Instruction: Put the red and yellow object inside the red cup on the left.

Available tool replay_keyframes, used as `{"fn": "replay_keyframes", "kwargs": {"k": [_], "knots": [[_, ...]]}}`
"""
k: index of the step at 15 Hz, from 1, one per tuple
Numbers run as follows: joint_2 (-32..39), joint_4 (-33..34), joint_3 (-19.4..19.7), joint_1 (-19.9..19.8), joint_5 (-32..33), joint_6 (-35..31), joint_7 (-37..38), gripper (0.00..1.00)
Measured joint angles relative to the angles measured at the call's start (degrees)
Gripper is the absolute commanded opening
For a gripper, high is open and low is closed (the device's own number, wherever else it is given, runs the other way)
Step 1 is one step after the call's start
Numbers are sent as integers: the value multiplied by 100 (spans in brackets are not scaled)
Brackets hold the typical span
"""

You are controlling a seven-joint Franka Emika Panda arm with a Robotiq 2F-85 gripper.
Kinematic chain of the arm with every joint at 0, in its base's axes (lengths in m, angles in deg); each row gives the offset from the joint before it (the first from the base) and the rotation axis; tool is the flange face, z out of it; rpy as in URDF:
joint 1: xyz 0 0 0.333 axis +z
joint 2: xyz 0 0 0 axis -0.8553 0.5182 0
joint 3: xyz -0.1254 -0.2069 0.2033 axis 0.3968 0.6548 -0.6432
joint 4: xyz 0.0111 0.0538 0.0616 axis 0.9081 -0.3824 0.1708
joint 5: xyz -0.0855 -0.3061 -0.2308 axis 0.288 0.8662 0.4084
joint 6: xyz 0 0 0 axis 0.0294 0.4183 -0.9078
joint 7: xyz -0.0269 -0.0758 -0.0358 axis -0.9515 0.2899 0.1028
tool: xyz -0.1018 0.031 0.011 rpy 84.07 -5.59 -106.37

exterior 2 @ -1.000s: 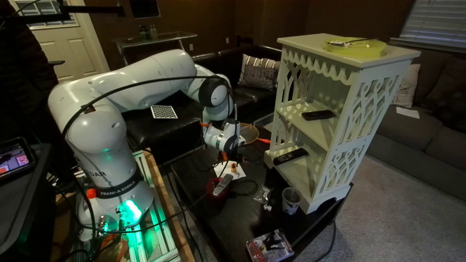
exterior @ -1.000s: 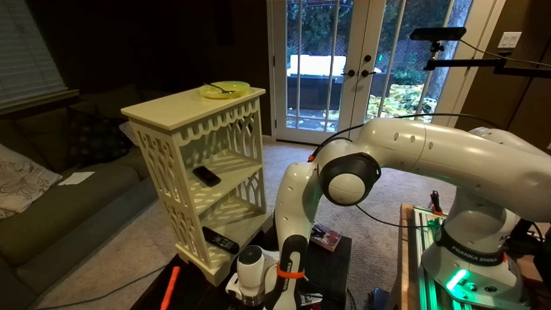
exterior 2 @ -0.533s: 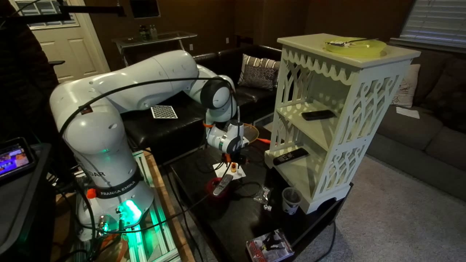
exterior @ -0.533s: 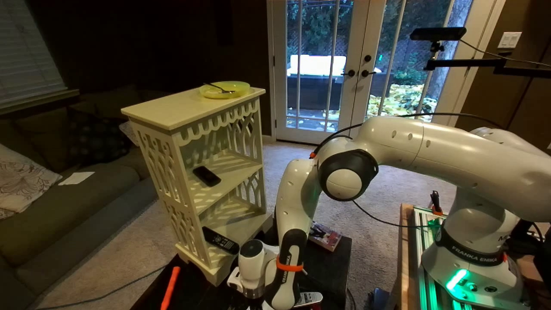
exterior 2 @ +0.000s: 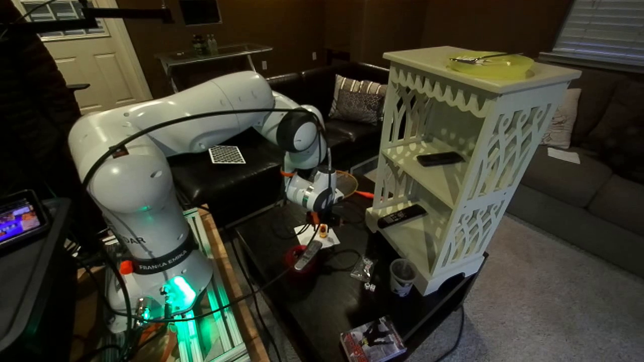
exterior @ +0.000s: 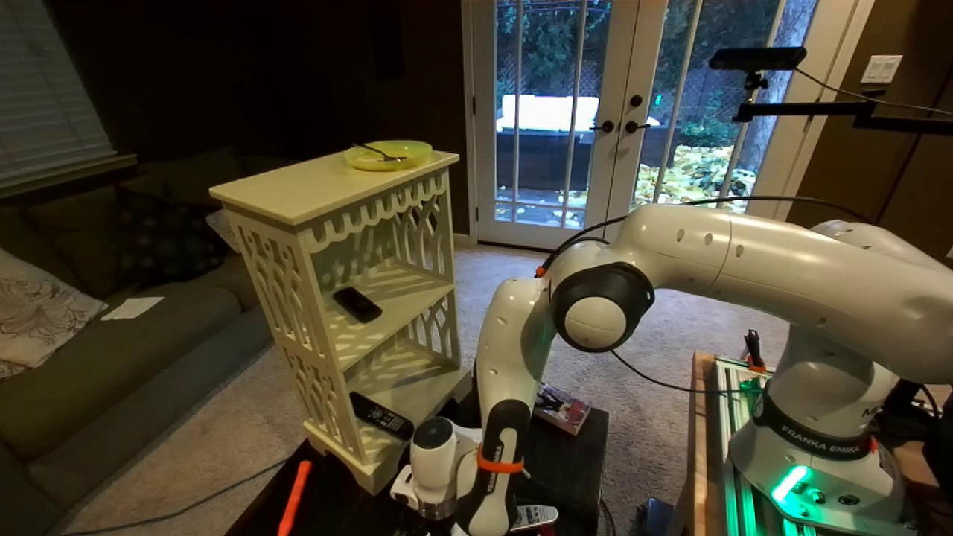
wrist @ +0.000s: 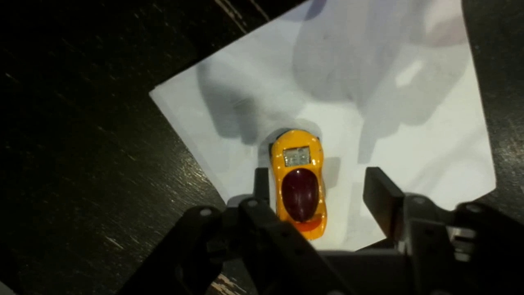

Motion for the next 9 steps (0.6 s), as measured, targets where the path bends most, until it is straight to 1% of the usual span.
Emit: {"fn": "replay_keyframes", "kwargs": {"k": [3, 4, 5, 6, 8, 9], "knots": [[65, 77, 0, 27, 9, 46, -2, 53], [82, 103, 0, 30, 10, 54, -2, 44], [95, 131, 1, 30, 11, 56, -2, 38], [115, 171, 1, 30, 11, 68, -2, 26], [156, 238, 1, 30, 11, 114, -2, 12], [173, 266, 1, 30, 11, 141, -2, 8]]}}
